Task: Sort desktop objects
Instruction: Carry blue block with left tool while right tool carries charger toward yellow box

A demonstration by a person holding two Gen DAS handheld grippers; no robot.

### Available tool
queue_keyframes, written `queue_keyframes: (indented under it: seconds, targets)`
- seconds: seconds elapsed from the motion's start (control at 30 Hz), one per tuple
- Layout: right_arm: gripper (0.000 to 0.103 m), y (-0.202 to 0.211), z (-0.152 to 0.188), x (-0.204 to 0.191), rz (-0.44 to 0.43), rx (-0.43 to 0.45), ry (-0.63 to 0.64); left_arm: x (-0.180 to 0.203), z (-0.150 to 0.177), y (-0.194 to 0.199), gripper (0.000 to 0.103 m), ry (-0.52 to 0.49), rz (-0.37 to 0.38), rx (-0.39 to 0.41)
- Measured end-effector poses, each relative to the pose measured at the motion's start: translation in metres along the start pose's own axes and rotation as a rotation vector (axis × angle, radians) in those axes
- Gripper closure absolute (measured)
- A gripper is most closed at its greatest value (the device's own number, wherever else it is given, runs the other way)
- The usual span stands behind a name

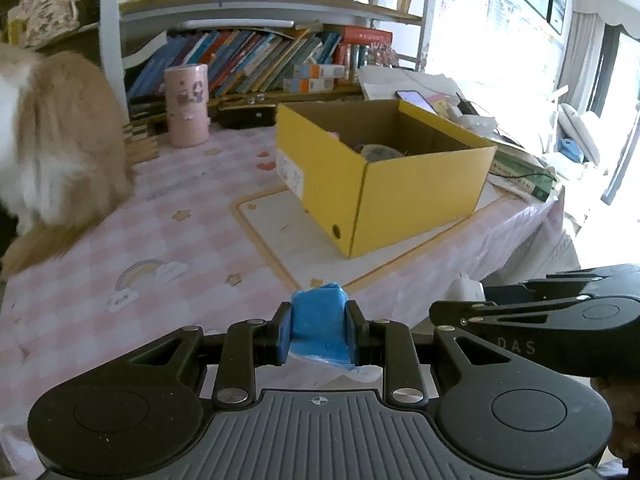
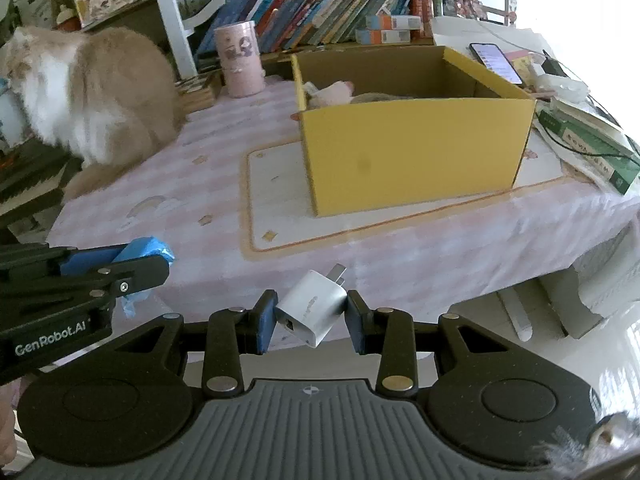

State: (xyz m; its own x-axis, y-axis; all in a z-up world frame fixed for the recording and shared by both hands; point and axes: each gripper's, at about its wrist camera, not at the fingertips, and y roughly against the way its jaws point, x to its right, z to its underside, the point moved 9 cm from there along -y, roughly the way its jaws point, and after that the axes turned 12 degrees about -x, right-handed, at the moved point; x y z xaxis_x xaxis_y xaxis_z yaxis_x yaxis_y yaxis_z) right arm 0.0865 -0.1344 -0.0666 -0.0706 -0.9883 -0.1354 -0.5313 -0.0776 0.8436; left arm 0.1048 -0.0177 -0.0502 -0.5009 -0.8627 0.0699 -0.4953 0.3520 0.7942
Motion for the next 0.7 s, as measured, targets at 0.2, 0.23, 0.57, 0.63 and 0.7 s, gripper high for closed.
queue_keyframes:
  seconds: [0.2,0.23,0.57,0.63,0.7]
  targets:
    - [0.069,-0.005,-0.019,0.028,-0.014,-0.005,0.011,0.021,-0.020,-0.014,0.078,-0.006,-0.015,0.008]
    - [0.069,-0.006,-0.022,0.033,-0.017,-0.005,0.011,0.024,-0.023,-0.016,0.078,-0.007,-0.020,0.010]
    - [0.069,0.002,-0.063,0.072,-0.055,0.065,0.040,0.045,-0.066,-0.022,0.078,-0.005,-0.079,0.083]
    - [0.069,0.007,-0.074,0.078,-0.063,0.091,0.049,0.050,-0.076,-0.021,0.078,-0.002,-0.088,0.107]
    - [0.069,0.012,-0.084,0.083,-0.073,0.117,0.060,0.055,-0.087,-0.019,0.078,0.000,-0.096,0.133]
